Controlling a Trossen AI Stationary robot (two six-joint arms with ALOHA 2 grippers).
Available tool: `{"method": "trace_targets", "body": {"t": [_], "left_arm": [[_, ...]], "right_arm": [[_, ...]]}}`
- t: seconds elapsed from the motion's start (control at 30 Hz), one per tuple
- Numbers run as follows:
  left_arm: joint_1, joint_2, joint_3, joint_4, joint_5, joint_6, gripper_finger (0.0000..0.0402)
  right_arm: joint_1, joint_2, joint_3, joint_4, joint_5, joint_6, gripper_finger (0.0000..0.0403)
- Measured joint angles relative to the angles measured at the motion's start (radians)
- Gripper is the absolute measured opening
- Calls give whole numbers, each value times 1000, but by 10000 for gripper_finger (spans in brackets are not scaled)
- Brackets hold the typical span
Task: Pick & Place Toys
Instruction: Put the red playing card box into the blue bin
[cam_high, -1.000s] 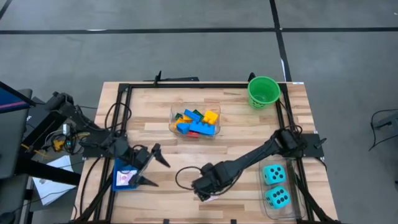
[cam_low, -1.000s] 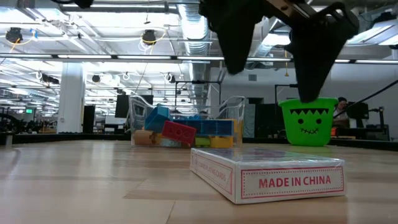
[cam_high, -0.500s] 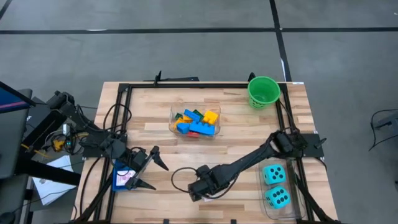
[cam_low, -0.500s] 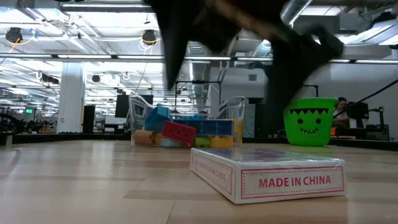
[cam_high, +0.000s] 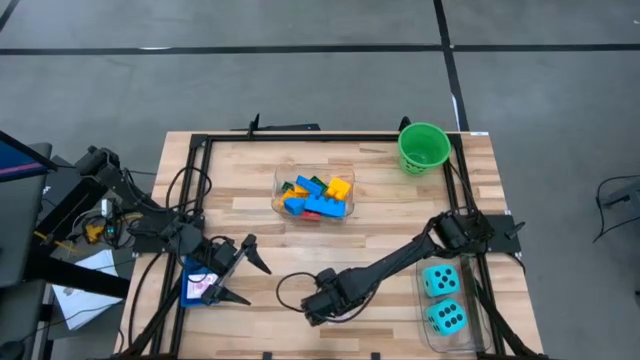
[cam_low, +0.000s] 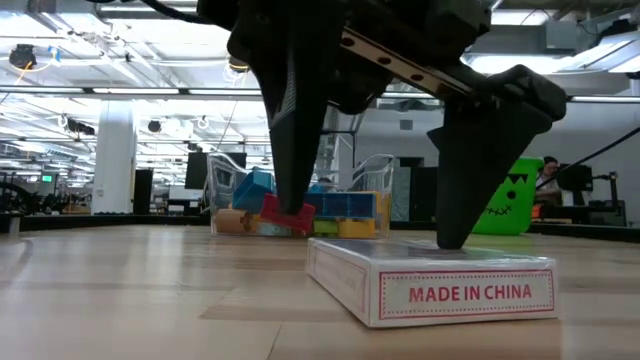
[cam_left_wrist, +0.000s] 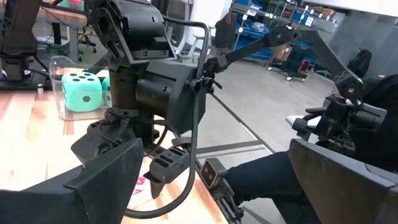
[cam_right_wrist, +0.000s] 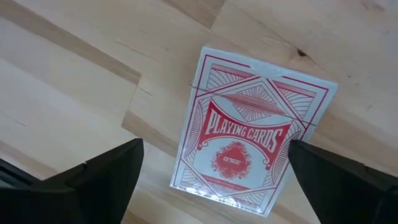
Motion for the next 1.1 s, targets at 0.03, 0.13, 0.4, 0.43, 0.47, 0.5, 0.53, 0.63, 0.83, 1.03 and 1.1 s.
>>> {"method": "trace_targets", "body": {"t": [0.03, 0.13, 0.4, 0.43, 0.47, 0.5, 0.53, 0.63, 0.83, 1.03, 1.1], "left_arm": [[0, 0, 0, 0, 0, 0, 398], [0, 0, 0, 0, 0, 0, 397], [0, 0, 0, 0, 3, 0, 397], [0, 0, 0, 0, 4, 0, 397], [0, 0, 0, 0, 4, 0, 397], [0, 0, 0, 0, 4, 0, 397], [0, 0, 0, 0, 4, 0, 397], [0, 0, 0, 0, 4, 0, 397], [0, 0, 0, 0, 3, 0, 397], [0, 0, 0, 0, 3, 0, 397], [0, 0, 0, 1, 2, 0, 397]], "right_arm": [[0, 0, 0, -1, -2, -3, 394], [-1, 4, 19, -15, -26, -26, 390], [-3, 10, 94, -118, -42, -61, 384], [-2, 8, 96, -130, -41, -55, 384], [1, 8, 96, -141, -39, -47, 384], [3, 8, 95, -145, -35, -37, 384], [7, 10, 95, -144, -30, -29, 384], [17, 9, 95, -137, 0, -1, 384], [28, 8, 68, -129, 51, 48, 385], [29, 16, 65, -88, 58, 66, 385], [30, 18, 65, -81, 60, 66, 385]]}}
